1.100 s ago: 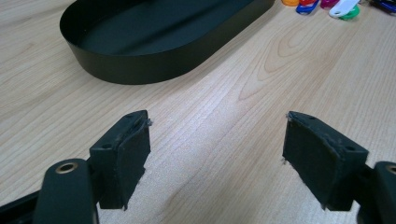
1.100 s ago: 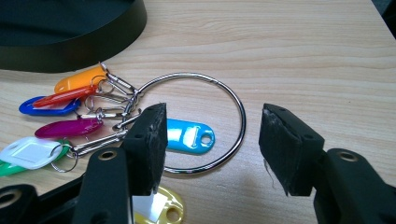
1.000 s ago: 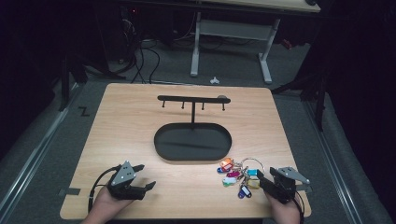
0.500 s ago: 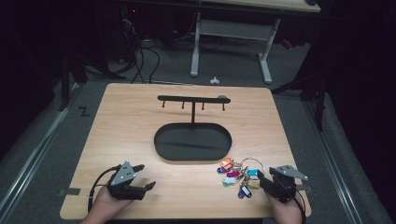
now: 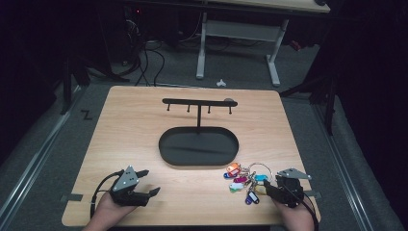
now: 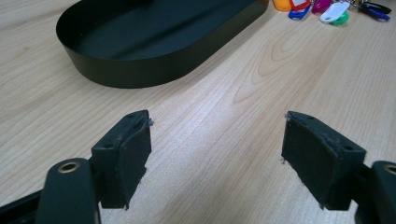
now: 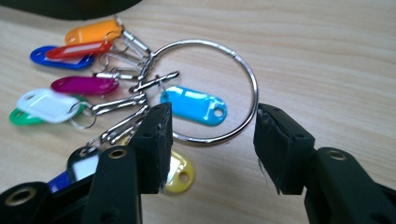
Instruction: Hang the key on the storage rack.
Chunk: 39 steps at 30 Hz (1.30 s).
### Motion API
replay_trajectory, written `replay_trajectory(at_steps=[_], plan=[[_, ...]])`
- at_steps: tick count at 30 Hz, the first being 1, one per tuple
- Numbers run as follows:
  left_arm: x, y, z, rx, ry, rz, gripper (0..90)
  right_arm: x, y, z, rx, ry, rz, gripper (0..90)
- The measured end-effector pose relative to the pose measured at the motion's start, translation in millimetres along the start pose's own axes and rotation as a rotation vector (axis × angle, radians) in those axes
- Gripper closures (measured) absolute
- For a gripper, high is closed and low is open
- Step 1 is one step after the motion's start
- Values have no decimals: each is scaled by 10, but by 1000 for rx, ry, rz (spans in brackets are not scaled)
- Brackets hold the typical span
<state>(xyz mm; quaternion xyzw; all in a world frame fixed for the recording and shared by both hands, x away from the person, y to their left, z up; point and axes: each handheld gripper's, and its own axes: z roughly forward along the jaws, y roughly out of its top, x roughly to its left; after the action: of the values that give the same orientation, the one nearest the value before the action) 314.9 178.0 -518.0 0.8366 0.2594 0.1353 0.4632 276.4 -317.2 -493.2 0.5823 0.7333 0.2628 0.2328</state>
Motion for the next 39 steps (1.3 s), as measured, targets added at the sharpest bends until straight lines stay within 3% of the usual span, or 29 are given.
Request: replay_trajectory(at_steps=[2, 5, 6, 13, 17, 21, 23, 24, 28, 32, 36, 39], plan=[[-2, 3, -4, 0, -2, 1, 249, -24, 43, 5, 59, 25, -26, 470], [-8, 6, -8, 0, -2, 6, 250, -35, 70, 17, 91, 42, -36, 453], [-11, 10, -16, -2, -2, 6, 252, -56, 101, 43, 127, 64, -41, 438], [-4, 9, -5, 1, -1, 8, 253, -36, 249, 91, 231, 70, -123, 389], [-13, 9, -7, 3, -2, 11, 254, -24, 362, 105, 263, 89, -140, 376], [-21, 7, -6, 6, -7, 14, 258, 8, 509, 178, 353, 89, -176, 344], [-23, 6, -5, 7, -7, 12, 258, 14, 535, 196, 369, 84, -189, 337], [-22, 5, -3, 7, -8, 11, 259, 44, 604, 221, 413, 79, -221, 322], [-17, 4, 1, 12, -15, 13, 262, 77, 709, 278, 463, 85, -263, 311], [-22, 3, 2, 8, -17, 13, 265, 33, 778, 363, 535, 101, -250, 297], [-26, 4, 4, 9, -20, 17, 268, -58, 856, 429, 551, 113, -224, 274], [-32, 6, 9, 12, -23, 23, 268, -136, 903, 483, 562, 95, -187, 296]])
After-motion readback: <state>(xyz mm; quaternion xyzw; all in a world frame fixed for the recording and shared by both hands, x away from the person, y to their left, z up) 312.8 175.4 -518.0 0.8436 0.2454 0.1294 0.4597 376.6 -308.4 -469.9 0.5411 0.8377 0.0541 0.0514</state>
